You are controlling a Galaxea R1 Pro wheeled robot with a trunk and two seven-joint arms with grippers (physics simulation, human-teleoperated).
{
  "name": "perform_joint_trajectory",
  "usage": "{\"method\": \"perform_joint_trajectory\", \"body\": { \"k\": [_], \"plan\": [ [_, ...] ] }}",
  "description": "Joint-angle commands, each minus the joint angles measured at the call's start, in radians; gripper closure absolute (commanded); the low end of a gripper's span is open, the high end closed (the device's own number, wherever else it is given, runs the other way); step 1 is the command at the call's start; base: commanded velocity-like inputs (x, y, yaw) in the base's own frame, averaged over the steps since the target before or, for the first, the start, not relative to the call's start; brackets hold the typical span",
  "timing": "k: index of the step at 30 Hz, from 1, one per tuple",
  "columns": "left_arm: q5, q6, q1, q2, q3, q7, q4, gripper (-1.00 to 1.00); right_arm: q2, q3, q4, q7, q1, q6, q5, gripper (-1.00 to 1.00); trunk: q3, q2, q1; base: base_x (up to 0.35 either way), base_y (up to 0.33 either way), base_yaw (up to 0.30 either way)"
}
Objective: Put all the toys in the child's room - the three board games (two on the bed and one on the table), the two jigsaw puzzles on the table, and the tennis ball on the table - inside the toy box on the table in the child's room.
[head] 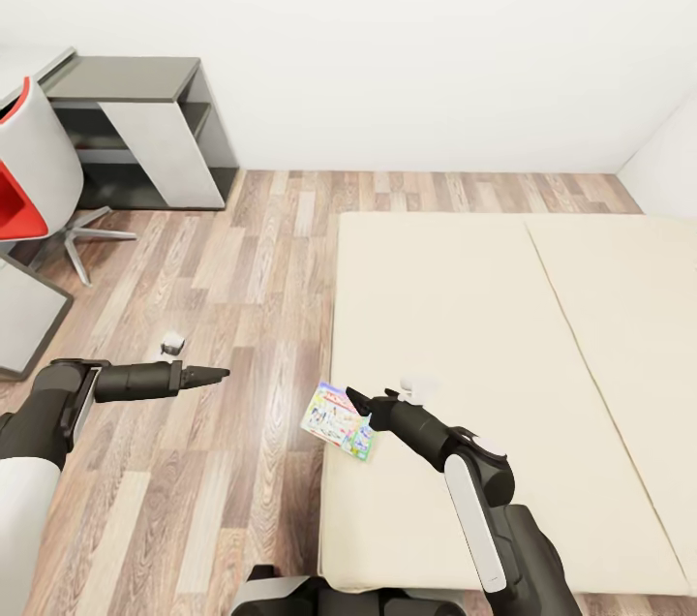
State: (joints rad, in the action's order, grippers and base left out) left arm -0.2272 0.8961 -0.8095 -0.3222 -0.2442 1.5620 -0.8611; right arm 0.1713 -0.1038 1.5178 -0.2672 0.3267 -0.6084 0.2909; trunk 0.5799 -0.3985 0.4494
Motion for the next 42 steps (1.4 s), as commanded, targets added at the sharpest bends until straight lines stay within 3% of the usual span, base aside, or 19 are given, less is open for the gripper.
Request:
{"method": "perform_joint_trajectory", "body": {
  "k": [1,42],
  "plan": [
    [-0.011,0.01,0.0,0.001,-0.002,0.009,-0.001,-1.0,0.001,0.001,0.001,-0.001,0.0,-0.006,0.002,-1.0,0.0,-0.002,0.001,0.0,0.0,-0.146],
    [-0.011,0.01,0.0,0.001,-0.001,0.009,-0.001,-1.0,0.002,-0.001,0.001,-0.001,0.001,-0.006,-0.007,-1.0,-0.067,-0.002,0.001,0.0,0.0,-0.029]
  ]
}}
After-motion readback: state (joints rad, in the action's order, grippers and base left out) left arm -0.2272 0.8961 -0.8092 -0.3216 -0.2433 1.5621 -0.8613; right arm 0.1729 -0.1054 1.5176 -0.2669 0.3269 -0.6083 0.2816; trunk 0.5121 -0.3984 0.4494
